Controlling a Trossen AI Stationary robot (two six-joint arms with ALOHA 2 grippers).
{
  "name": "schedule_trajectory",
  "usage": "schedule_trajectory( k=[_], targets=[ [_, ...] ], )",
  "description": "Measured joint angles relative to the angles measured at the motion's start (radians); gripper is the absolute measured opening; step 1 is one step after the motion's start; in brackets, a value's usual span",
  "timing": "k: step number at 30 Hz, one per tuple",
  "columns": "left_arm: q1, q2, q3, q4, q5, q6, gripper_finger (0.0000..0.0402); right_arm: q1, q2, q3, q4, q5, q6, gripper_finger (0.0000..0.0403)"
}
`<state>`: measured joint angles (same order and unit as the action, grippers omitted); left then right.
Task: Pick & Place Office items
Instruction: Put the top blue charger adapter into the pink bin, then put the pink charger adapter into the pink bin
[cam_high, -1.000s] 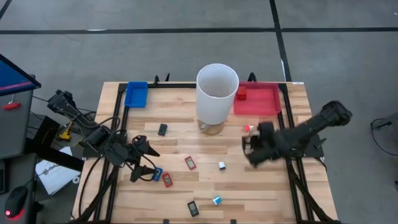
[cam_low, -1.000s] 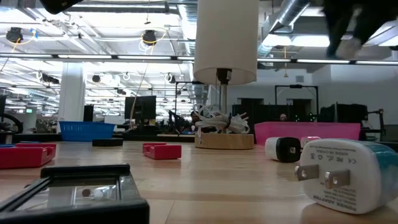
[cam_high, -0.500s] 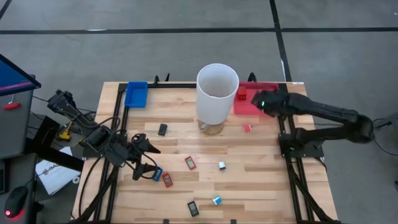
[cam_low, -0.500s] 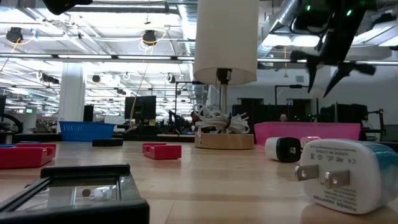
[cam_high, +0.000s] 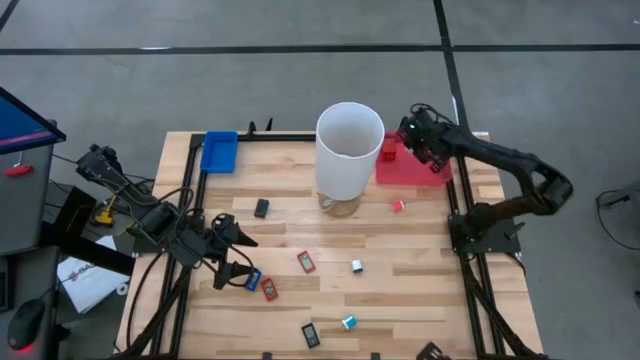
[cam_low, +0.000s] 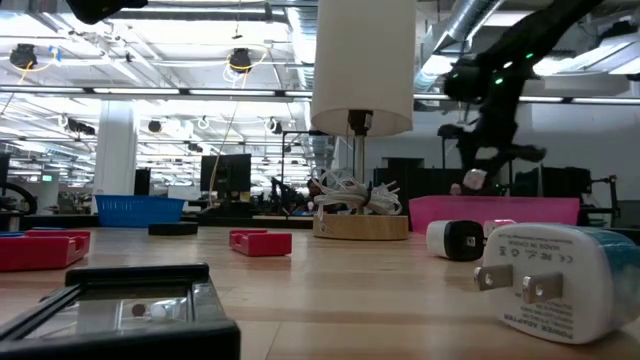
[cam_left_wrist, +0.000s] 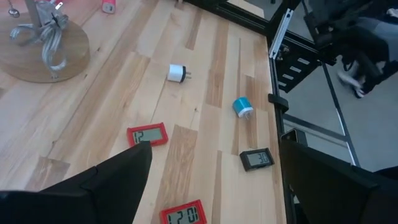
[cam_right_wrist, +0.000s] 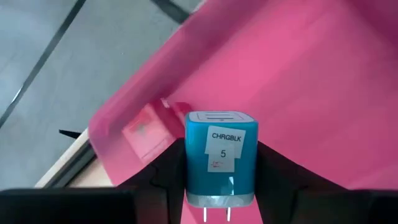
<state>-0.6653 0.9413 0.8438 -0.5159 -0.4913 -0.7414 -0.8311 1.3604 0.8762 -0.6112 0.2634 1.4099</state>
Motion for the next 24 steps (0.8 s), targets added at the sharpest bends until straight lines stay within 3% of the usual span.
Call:
schedule_trajectory(
  k=[9, 17, 20, 24],
  targets=[
    [0.012, -0.012, 0.000, -0.002, -0.006, -0.027, 0.0351, -0.009, 0.202, 0.143, -0.022, 0.007, -0.070, 0.0134],
    [0.012, -0.019, 0.000, -0.032, -0.011, -0.027, 0.0351, -0.023, 0.163, 0.148, -0.061, 0.067, -0.163, 0.0298],
    [0.012, -0.019, 0.000, -0.035, -0.015, -0.026, 0.0351, -0.020, 0.124, 0.148, -0.067, 0.082, -0.220, 0.0311],
    [0.012, -0.019, 0.000, -0.035, -0.015, -0.026, 0.0351, 0.021, 0.054, 0.148, -0.101, 0.090, -0.286, 0.0298]
  ],
)
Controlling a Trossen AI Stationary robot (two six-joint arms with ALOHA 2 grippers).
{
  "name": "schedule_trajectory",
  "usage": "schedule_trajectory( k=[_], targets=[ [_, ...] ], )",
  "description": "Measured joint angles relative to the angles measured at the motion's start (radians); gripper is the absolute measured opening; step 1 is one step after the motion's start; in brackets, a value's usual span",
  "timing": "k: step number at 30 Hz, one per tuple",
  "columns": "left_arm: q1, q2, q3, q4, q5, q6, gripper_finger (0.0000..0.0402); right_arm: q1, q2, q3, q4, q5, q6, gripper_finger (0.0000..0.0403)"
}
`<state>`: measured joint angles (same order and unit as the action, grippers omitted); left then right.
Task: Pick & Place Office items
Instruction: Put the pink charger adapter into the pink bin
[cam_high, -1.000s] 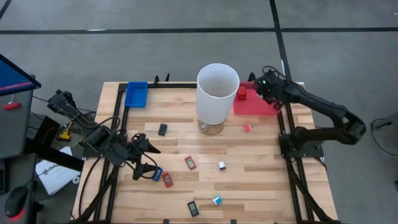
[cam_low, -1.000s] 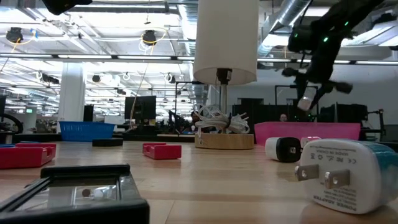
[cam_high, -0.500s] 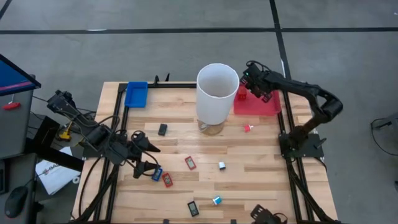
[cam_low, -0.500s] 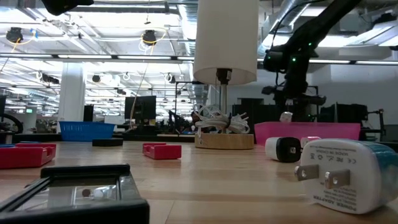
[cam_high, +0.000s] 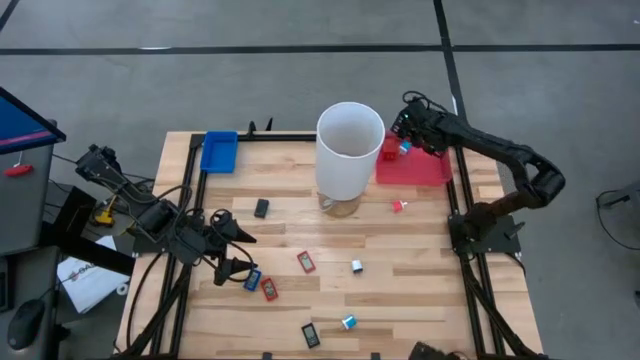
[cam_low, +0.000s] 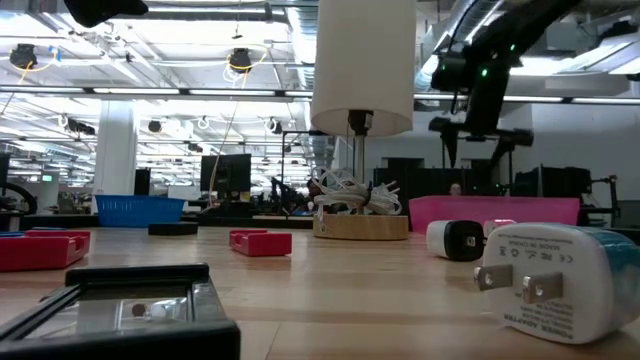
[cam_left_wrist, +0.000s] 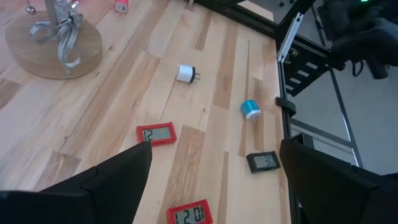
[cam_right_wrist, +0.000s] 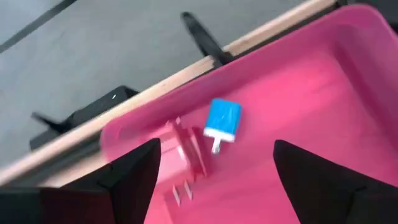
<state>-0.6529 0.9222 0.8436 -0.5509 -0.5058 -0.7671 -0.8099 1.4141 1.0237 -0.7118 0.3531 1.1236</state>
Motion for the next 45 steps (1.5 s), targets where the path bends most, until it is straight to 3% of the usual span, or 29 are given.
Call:
schedule_trajectory(
  k=[4, 8, 16, 21, 30, 35, 45],
  targets=[
    [0.000, 0.000, 0.000, 0.000, 0.000, 0.001, 0.0351, 0.100, -0.076, 0.000, -0.113, 0.039, -0.058, 0.0278],
    [0.000, 0.000, 0.000, -0.002, -0.018, 0.004, 0.0351, 0.243, -0.125, 0.000, -0.274, 0.077, -0.008, 0.0264],
    [0.000, 0.000, 0.000, -0.007, -0.037, 0.032, 0.0351, 0.521, -0.117, -0.012, -0.463, 0.058, 0.062, 0.0259],
    [0.000, 0.000, 0.000, -0.005, -0.035, 0.033, 0.0351, 0.565, -0.119, -0.063, -0.451, -0.044, 0.091, 0.0259],
    [0.000, 0.000, 0.000, 0.000, -0.027, 0.033, 0.0351, 0.566, -0.118, -0.210, -0.262, -0.196, 0.132, 0.0259],
    [0.000, 0.000, 0.000, 0.014, -0.017, 0.033, 0.0351, 0.567, -0.118, -0.244, -0.260, -0.198, 0.260, 0.0259],
    [0.000, 0.000, 0.000, 0.022, 0.005, 0.037, 0.0351, 0.614, -0.099, -0.260, -0.182, -0.170, 0.866, 0.0259]
  ],
)
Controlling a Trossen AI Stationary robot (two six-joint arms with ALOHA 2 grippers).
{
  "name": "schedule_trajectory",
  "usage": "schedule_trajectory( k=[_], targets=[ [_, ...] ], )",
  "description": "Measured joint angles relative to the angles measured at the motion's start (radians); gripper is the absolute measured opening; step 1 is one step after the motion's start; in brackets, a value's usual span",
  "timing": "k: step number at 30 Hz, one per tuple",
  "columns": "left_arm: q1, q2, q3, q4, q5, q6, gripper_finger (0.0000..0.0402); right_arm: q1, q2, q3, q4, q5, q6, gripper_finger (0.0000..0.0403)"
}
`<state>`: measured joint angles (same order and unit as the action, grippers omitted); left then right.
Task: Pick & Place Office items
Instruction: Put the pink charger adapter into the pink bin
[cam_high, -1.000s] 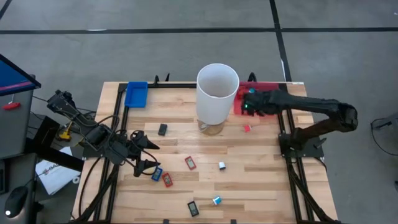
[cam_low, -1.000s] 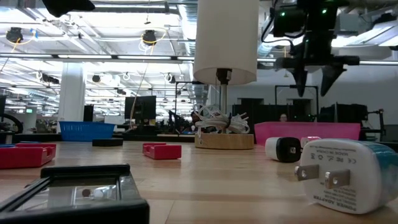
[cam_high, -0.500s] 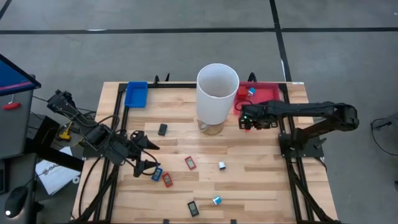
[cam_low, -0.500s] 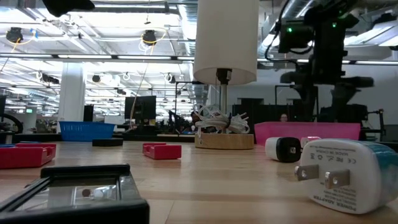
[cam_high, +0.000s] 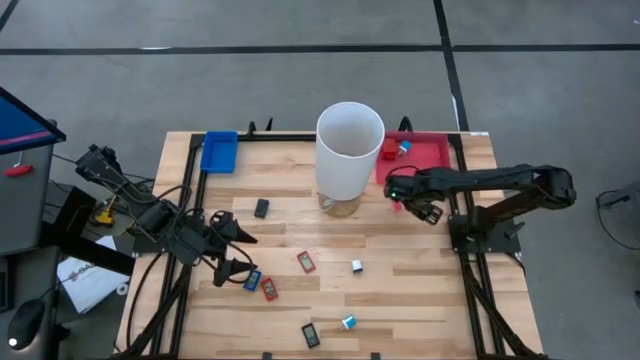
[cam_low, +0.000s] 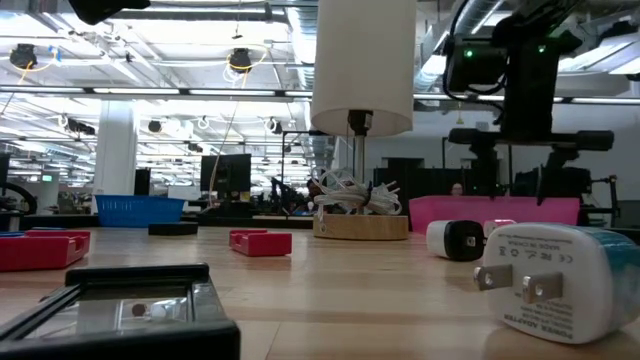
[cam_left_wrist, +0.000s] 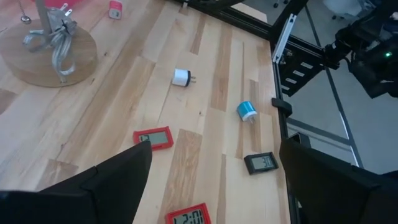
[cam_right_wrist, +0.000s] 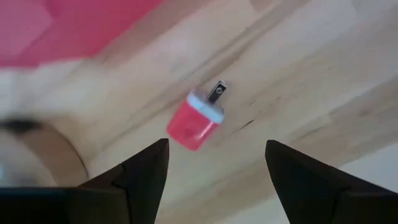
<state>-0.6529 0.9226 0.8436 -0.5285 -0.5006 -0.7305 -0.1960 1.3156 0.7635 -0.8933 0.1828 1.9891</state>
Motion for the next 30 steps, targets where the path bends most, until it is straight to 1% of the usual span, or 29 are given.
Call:
schedule_trajectory(
  k=[3, 7, 10, 16, 24, 30],
  targets=[
    [0.000, 0.000, 0.000, 0.000, 0.001, 0.006, 0.0351, 0.024, 0.035, -0.001, 0.019, -0.006, 0.102, 0.0259],
    [0.000, 0.000, 0.000, 0.018, 0.000, 0.038, 0.0351, 0.060, 0.111, -0.001, 0.053, -0.052, 0.210, 0.0259],
    [0.000, 0.000, 0.000, 0.030, -0.001, 0.046, 0.0351, 0.058, 0.165, 0.009, 0.104, -0.049, 0.223, 0.0259],
    [0.000, 0.000, 0.000, 0.038, 0.011, 0.045, 0.0351, 0.040, 0.230, 0.062, 0.133, -0.012, 0.226, 0.0259],
    [0.000, -0.014, 0.000, 0.039, 0.022, 0.035, 0.0351, -0.011, 0.243, 0.075, 0.101, 0.024, 0.233, 0.0259],
    [0.000, -0.027, 0.000, 0.039, 0.022, 0.021, 0.0351, -0.057, 0.243, 0.075, 0.091, 0.025, 0.231, 0.0259]
  ],
)
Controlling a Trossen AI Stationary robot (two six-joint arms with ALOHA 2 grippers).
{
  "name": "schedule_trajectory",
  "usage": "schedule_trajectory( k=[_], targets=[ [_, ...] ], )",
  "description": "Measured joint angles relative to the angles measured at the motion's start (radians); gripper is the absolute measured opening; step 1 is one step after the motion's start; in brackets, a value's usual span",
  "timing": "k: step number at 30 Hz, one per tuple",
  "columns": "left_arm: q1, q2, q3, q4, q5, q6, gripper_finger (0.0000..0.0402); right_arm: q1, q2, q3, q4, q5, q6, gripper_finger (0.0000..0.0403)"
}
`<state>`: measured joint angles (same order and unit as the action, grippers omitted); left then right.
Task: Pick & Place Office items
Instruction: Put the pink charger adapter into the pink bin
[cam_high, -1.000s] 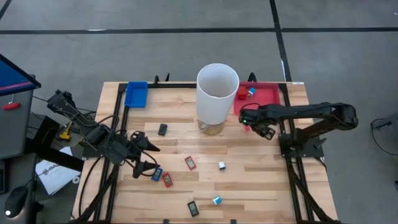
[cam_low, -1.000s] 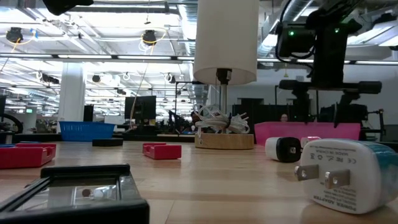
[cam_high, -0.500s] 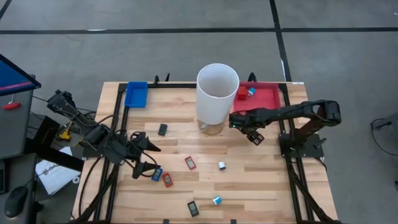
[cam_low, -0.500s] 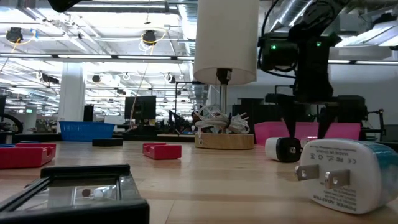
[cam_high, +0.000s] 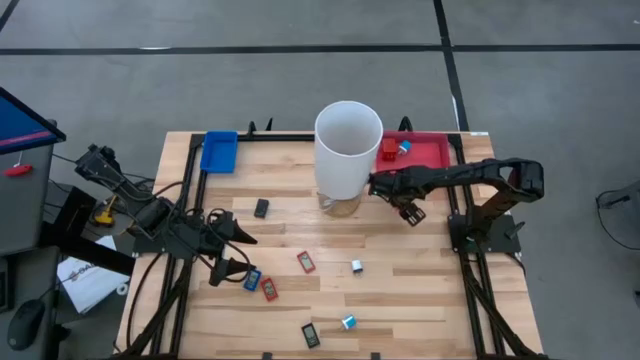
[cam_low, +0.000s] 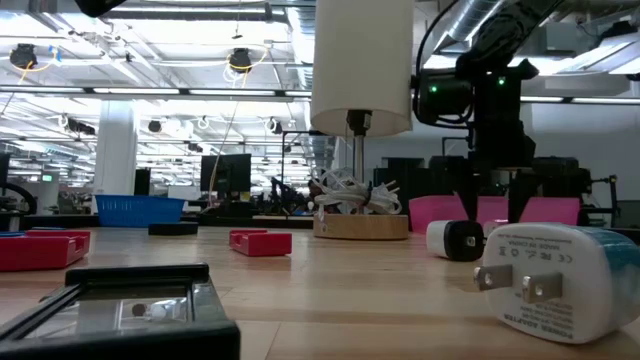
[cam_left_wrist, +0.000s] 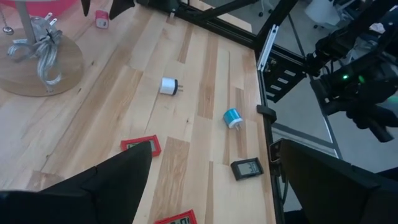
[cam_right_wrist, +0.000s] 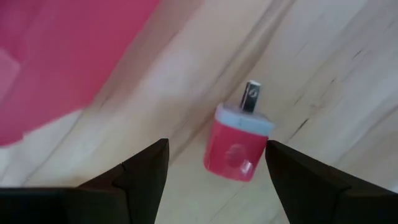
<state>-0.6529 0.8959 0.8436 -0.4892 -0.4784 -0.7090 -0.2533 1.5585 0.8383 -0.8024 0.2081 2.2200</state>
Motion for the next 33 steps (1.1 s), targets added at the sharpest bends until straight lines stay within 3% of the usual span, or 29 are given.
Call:
schedule_trajectory(
  k=[17, 24, 29, 33],
  targets=[
    [0.000, 0.000, 0.000, 0.004, 0.001, -0.006, 0.0351, 0.015, 0.000, -0.001, -0.083, -0.031, -0.002, 0.0259],
    [0.000, 0.000, 0.000, 0.006, 0.001, -0.006, 0.0351, 0.020, -0.001, -0.052, 0.006, -0.033, -0.002, 0.0249],
    [0.000, 0.000, 0.000, 0.019, 0.005, -0.006, 0.0351, 0.030, -0.001, -0.079, 0.036, -0.044, 0.005, 0.0213],
    [0.000, 0.000, 0.000, 0.019, 0.008, -0.006, 0.0351, 0.044, -0.001, -0.079, 0.019, -0.030, 0.014, 0.0150]
  ],
)
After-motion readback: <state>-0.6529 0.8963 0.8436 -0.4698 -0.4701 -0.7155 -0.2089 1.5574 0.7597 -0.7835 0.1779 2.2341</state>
